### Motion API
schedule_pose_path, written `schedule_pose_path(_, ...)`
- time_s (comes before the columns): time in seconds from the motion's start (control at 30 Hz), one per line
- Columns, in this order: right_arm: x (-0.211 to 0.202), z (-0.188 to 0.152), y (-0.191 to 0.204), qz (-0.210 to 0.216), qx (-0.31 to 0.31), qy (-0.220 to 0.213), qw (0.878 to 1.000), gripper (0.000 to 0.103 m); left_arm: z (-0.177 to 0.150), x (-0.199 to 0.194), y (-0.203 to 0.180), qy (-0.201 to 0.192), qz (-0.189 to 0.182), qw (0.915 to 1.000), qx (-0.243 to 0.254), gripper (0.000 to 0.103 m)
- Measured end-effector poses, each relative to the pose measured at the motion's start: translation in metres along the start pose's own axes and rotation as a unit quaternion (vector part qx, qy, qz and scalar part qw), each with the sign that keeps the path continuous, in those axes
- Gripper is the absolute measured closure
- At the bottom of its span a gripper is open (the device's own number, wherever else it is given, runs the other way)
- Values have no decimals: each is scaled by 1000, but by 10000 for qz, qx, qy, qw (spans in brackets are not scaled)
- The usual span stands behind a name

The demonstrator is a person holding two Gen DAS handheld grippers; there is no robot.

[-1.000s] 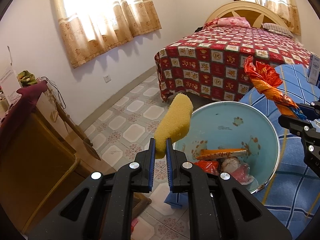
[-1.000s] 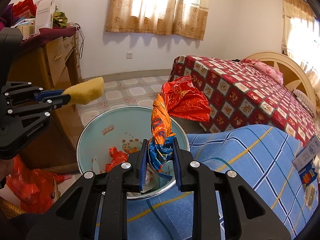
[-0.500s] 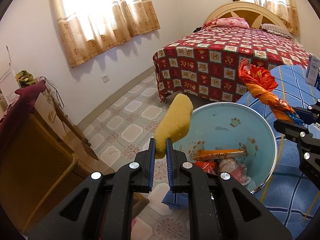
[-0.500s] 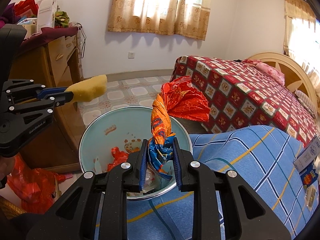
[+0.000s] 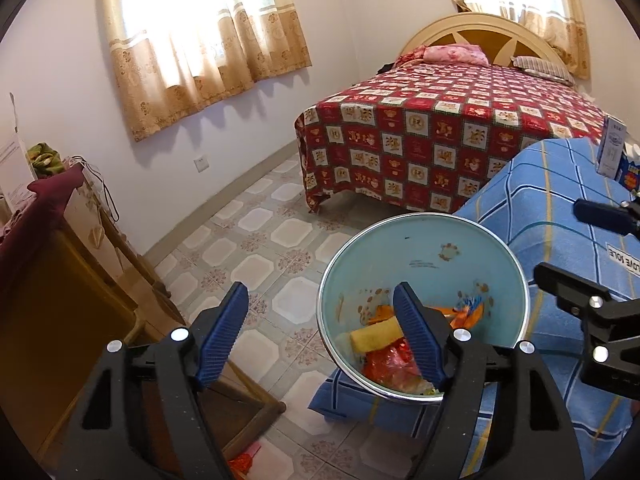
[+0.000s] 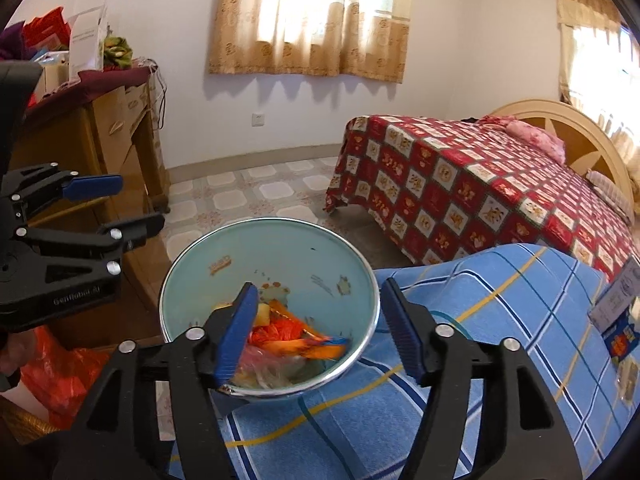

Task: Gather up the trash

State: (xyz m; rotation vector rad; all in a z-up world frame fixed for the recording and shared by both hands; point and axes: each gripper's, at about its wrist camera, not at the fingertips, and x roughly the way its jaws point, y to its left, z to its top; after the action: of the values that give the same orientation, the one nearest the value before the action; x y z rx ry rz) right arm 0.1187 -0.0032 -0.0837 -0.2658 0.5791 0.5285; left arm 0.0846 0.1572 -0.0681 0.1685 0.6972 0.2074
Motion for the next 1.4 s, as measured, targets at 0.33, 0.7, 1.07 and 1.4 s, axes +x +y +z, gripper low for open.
schedule_pose_path(0.33,-49,-6,-8,-339,199,-347,9986,25,10,-36,-4,-401,-66,9992,-34,20)
schedule_pose_path(0.7,-90,-17,-27,-620,552,-738,9938,23,18,-66,-5,-811,14,9967,-57,12)
schedule_pose_path(1.07,-101,-20,-38,-701,689,-883,9912,23,20,-69,-1,-866,60,9961,-155,9)
schedule_pose_path(1.4,-101,-19,-40,-696,707,-898,9910,23,20,-68,0,-870,81,9960,-207,6)
